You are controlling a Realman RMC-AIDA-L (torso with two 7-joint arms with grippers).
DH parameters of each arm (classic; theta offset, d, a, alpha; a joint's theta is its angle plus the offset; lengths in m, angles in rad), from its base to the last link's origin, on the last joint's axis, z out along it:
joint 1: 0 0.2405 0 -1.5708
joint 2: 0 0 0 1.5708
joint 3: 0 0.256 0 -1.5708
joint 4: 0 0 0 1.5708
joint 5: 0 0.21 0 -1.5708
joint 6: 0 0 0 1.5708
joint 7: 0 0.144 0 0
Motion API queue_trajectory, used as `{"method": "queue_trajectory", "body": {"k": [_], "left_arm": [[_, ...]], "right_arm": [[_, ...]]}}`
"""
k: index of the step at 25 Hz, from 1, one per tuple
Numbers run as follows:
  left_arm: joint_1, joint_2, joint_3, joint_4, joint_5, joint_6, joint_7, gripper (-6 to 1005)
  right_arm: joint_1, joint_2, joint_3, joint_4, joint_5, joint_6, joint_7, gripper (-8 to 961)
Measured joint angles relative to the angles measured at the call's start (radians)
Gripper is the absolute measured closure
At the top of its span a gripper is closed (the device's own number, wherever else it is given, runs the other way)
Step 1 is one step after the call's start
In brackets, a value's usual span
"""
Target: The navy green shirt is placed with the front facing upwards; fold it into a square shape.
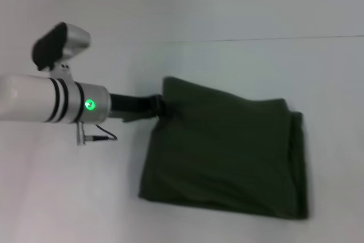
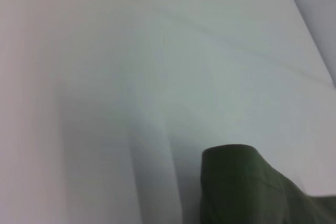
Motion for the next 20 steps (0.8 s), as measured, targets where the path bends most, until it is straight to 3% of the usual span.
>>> {"method": "queue_trajectory", "body": {"k": [7, 13, 20], "left_arm": [[0.011, 0.031, -0.049, 0.000, 0.006, -0.091, 0.000, 949], [0.058, 0.051, -0.095, 0.002, 0.007, -0.063, 0.000, 950], [0.138, 0.045, -0.173, 0.046, 0.004, 0.013, 0.024, 950]], "right_arm": [[0.022, 0.012, -0.005, 0.000, 0.000, 0.002, 0.000, 32], [0.036, 0.015, -0.005, 0.000, 0.000, 0.002, 0.000, 33], [0.044, 0.021, -0.009, 0.000, 0.000, 0.004, 0.000, 33]]}}
